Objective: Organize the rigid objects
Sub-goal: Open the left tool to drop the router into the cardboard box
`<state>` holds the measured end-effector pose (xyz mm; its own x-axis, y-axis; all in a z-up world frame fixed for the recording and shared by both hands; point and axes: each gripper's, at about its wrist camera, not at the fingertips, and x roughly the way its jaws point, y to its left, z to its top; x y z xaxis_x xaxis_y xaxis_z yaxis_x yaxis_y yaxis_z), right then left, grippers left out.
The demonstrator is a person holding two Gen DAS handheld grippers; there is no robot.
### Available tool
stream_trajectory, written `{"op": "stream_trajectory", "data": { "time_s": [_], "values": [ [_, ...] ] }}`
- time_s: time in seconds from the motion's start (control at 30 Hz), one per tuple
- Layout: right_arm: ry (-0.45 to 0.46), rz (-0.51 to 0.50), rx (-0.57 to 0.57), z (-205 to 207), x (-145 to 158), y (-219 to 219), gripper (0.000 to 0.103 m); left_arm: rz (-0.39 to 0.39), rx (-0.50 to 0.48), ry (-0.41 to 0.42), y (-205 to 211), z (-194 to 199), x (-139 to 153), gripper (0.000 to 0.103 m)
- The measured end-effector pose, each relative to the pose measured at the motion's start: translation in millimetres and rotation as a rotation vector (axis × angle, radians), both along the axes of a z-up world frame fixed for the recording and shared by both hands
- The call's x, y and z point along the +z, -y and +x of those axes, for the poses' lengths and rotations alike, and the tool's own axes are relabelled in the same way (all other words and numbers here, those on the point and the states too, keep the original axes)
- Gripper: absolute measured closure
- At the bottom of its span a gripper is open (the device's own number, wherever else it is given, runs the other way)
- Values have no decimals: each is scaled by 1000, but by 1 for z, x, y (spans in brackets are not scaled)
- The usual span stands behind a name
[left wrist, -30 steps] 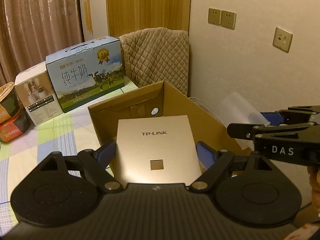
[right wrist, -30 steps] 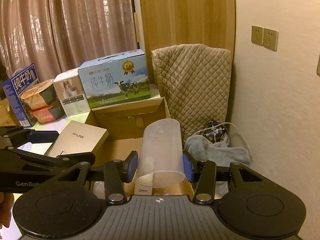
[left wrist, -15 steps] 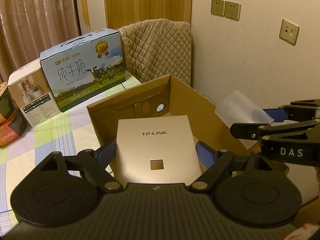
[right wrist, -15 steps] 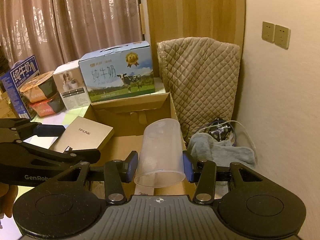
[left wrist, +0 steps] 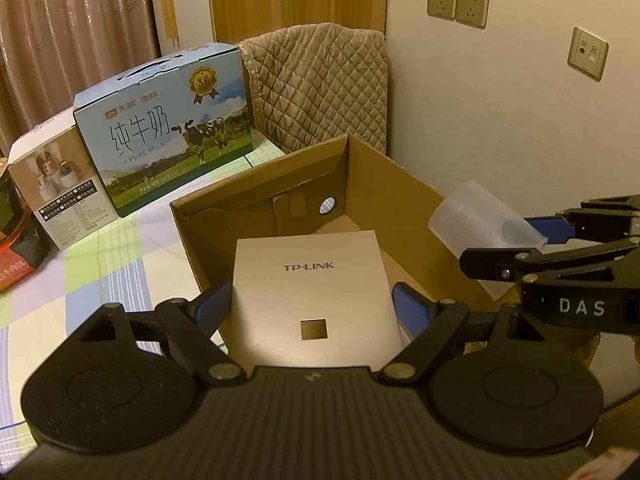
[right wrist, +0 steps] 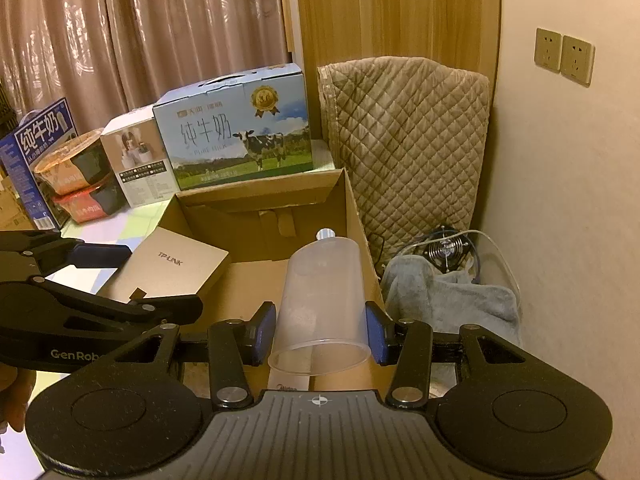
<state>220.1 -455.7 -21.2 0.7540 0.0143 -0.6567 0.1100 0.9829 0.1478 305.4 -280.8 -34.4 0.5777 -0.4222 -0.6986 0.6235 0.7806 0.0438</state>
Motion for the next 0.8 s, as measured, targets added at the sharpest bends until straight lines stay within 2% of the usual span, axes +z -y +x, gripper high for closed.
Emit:
{"op": "stream_trajectory", "data": {
  "time_s": [0.67,0.8],
  "values": [
    [1,-1,0,1,1,0,59,-13,-3,-1,3,2,-1,18],
    [3,0,-3,1,2,0,59,-15,20,12,0,2,1,13]
  ]
}}
